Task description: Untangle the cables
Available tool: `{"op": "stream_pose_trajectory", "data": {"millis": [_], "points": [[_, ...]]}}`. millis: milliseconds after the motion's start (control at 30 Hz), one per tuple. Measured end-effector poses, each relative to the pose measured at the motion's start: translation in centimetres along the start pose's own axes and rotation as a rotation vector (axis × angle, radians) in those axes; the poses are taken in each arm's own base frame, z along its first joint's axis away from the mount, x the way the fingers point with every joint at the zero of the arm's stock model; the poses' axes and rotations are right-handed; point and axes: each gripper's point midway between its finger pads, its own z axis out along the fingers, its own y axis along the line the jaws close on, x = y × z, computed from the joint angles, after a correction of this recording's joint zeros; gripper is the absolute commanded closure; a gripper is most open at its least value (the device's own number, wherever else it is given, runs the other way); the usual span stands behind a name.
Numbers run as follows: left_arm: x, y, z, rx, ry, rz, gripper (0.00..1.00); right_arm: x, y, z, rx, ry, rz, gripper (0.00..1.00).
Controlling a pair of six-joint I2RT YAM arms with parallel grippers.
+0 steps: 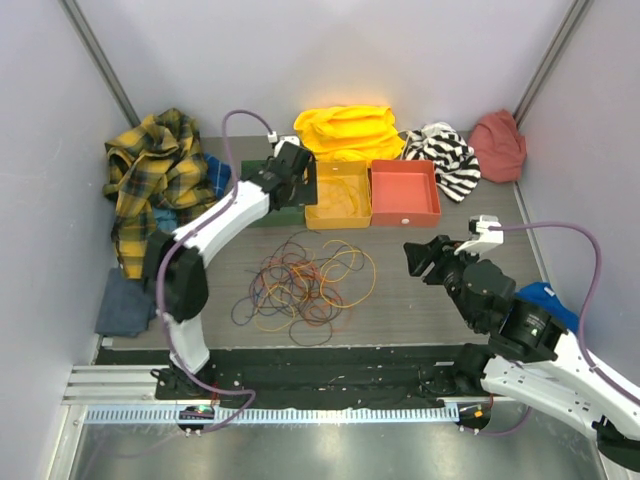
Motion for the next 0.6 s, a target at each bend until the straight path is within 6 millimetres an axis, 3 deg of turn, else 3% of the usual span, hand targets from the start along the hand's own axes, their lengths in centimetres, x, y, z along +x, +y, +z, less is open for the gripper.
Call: {"op": "stream_pose_trajectory", "data": {"millis": [67,167,267,333,500,600], "points": [[0.0,-0.2,-3.8,0.041,-0.066,-0.011,0.0,1.4,-0.3,0.5,0.013,0.026,-0.015,0.41],[-0.1,-3.5,-10.5,0.19,-0.184,-0.002,0.0,4.1,-0.9,1.4,0.035,0.081,-0.042,0.42],[2.7,-7.0,-14.6,0.346,-0.214,0.019,0.0,6.8,-1.6,2.2,0.058,0.141,-0.066,0.42],[6.4,-7.8,-14.6,0.387,-0.169,0.051,0.0,8.4,-2.0,2.6,0.077,0.177,-0.082,0.42],[18.2,-6.6,-11.3,0.388,0.038,0.172,0.0,11.2,-3.0,3.3,0.128,0.244,-0.096,0.43],[21.9,-7.3,-11.8,0.445,0.104,0.243,0.03,11.5,-3.1,3.3,0.134,0.247,-0.073,0.43]]}}
